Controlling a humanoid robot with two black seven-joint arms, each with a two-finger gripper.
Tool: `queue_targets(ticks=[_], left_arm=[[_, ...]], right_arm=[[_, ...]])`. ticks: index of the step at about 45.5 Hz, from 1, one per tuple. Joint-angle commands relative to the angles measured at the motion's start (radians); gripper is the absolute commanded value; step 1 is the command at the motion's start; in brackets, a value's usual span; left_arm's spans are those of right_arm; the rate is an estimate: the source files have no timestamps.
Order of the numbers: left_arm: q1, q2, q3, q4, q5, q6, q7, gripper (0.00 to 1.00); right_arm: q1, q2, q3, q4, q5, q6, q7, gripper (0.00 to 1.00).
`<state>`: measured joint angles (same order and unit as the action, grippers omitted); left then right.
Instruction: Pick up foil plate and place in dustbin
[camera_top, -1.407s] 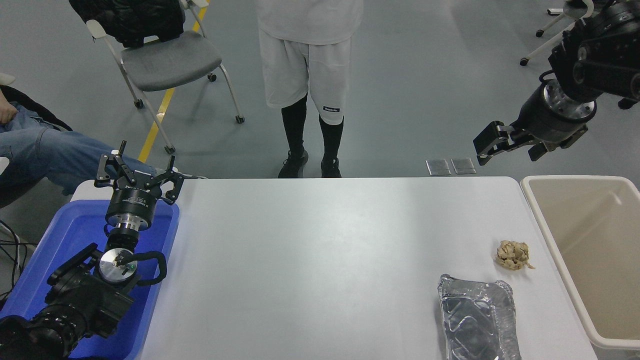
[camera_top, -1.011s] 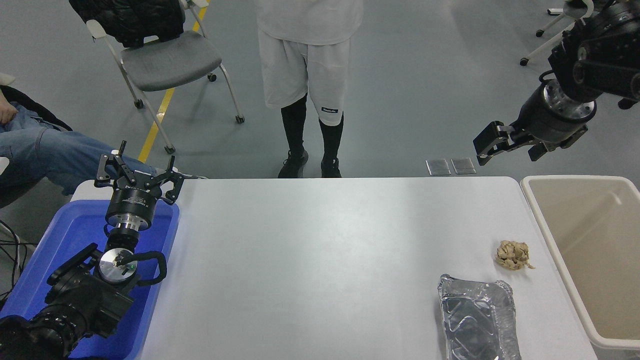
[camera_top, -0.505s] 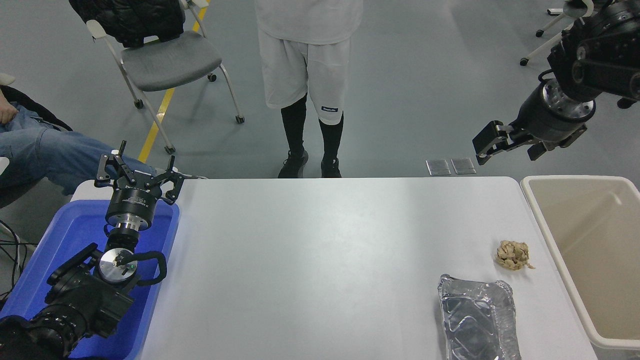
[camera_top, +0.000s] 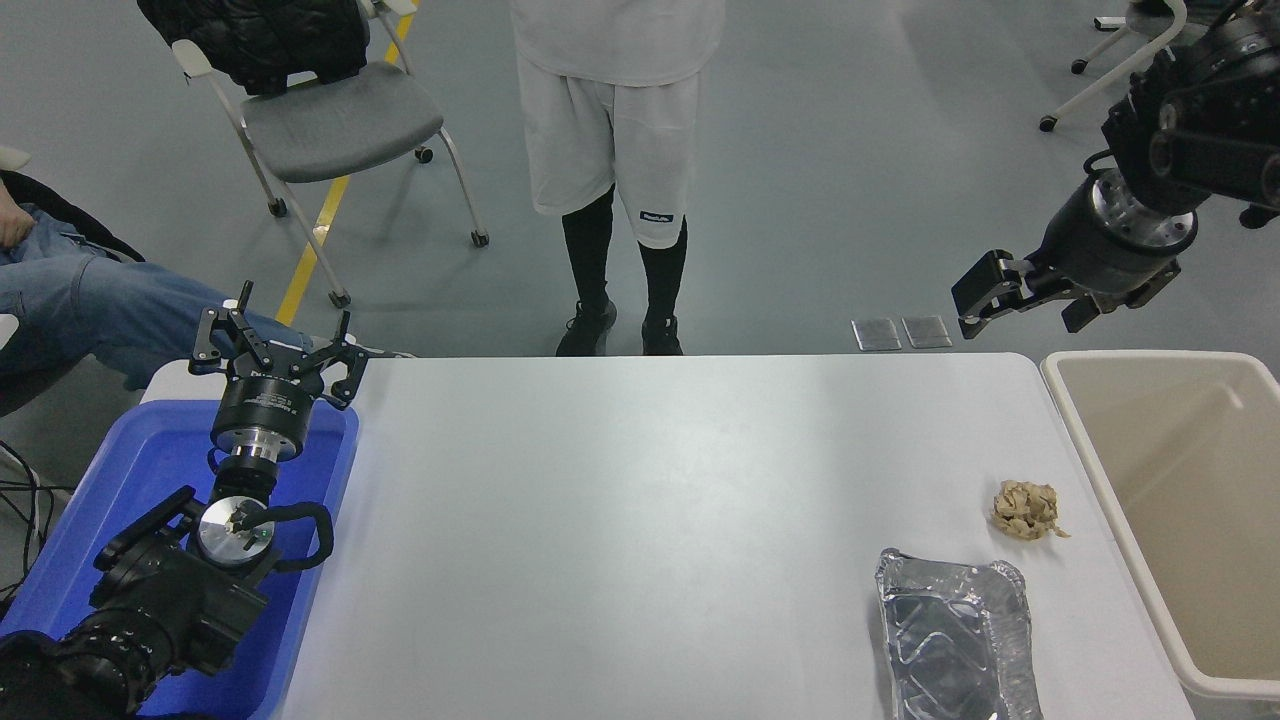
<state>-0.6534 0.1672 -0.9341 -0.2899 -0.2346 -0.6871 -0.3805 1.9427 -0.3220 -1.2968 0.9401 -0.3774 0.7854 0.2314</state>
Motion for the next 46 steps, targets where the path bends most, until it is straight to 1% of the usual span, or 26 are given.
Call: queue_targets(ticks=[1, 13, 21, 27, 31, 41, 46], left_arm=[[0.000, 0.000, 0.000, 0.000, 0.000, 0.000, 0.000, 0.99], [0.000, 0.000, 0.000, 0.000, 0.000, 0.000, 0.000, 0.99], [0.000, 0.000, 0.000, 0.000, 0.000, -0.002, -0.002, 0.99], [0.000, 0.000, 0.000, 0.000, -0.002, -0.002, -0.001, 0.99], [0.000, 0.000, 0.000, 0.000, 0.000, -0.002, -0.002, 0.99], [0.000, 0.000, 0.000, 0.000, 0.000, -0.002, -0.002, 0.99], [0.000, 0.000, 0.000, 0.000, -0.002, -0.002, -0.002, 0.99]], right_arm=[[-0.002, -0.029, -0.059, 0.006, 0.023, 0.000, 0.000, 1.00], [-0.010, -0.051, -0.064, 0.011, 0.023, 0.000, 0.000, 1.00], [-0.082, -0.095, -0.041, 0.002, 0.020, 0.000, -0.001, 1.00], [-0.177, -0.114, 0.024, -0.040, -0.006, 0.000, -0.004, 1.00], [-0.234, -0.141, 0.054, -0.067, -0.049, 0.000, -0.006, 1.00], [-0.315, -0.173, 0.136, -0.106, -0.210, 0.000, -0.006, 1.00], [-0.369, -0.181, 0.197, -0.106, -0.300, 0.000, -0.017, 1.00]])
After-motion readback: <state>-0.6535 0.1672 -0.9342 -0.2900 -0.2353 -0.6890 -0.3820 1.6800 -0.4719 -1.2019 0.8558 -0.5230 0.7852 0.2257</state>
